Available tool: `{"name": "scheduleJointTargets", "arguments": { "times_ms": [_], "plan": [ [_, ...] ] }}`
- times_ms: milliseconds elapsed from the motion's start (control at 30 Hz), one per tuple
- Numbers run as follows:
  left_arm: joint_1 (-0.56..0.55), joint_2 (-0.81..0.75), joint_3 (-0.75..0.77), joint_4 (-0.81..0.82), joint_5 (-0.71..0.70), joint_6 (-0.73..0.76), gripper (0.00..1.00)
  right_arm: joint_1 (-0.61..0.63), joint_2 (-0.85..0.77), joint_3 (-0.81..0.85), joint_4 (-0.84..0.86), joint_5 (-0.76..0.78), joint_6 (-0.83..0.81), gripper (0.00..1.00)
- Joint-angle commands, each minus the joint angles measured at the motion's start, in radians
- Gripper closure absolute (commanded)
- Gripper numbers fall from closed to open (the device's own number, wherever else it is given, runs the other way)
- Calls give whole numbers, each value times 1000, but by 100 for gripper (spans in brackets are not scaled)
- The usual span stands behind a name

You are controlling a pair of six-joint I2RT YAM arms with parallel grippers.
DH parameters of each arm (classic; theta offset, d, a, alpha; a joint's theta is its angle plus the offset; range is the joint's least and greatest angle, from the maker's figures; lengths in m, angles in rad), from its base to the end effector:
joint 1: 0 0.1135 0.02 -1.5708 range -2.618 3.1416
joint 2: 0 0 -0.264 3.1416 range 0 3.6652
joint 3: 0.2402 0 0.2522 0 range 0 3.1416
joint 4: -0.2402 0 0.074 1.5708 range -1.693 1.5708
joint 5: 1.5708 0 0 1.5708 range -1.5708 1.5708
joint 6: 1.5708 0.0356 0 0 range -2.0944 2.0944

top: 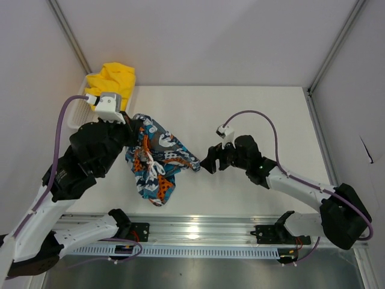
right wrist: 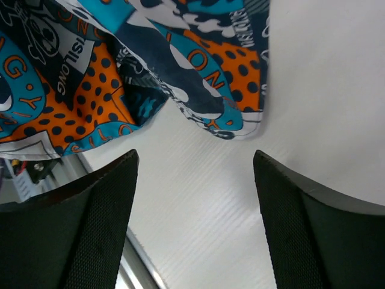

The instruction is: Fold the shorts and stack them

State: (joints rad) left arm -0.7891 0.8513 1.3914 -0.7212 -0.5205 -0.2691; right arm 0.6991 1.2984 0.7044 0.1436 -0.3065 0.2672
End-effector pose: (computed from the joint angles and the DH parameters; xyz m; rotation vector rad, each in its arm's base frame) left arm 0.1030 -0.0787 0.4706 0.0723 1.7371 -0.3239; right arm 0.2095 0.1902 0.2334 -0.6527 2.0202 0.9048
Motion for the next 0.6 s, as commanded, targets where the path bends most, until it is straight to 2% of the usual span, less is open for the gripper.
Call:
{"name": "scheduleJointTargets", "arguments": {
  "times_ms": [0, 367, 567],
  "plan": [
    [7, 3, 41, 19, 2, 14, 100, 17, -76, -32, 110, 153, -111, 20],
    [7, -9, 37, 17, -1, 18, 100, 197, 73, 20, 67, 371, -236, 20],
    [7, -17, 31, 16, -3, 18, 100, 231, 133, 38, 73, 417, -246, 20]
  ]
}}
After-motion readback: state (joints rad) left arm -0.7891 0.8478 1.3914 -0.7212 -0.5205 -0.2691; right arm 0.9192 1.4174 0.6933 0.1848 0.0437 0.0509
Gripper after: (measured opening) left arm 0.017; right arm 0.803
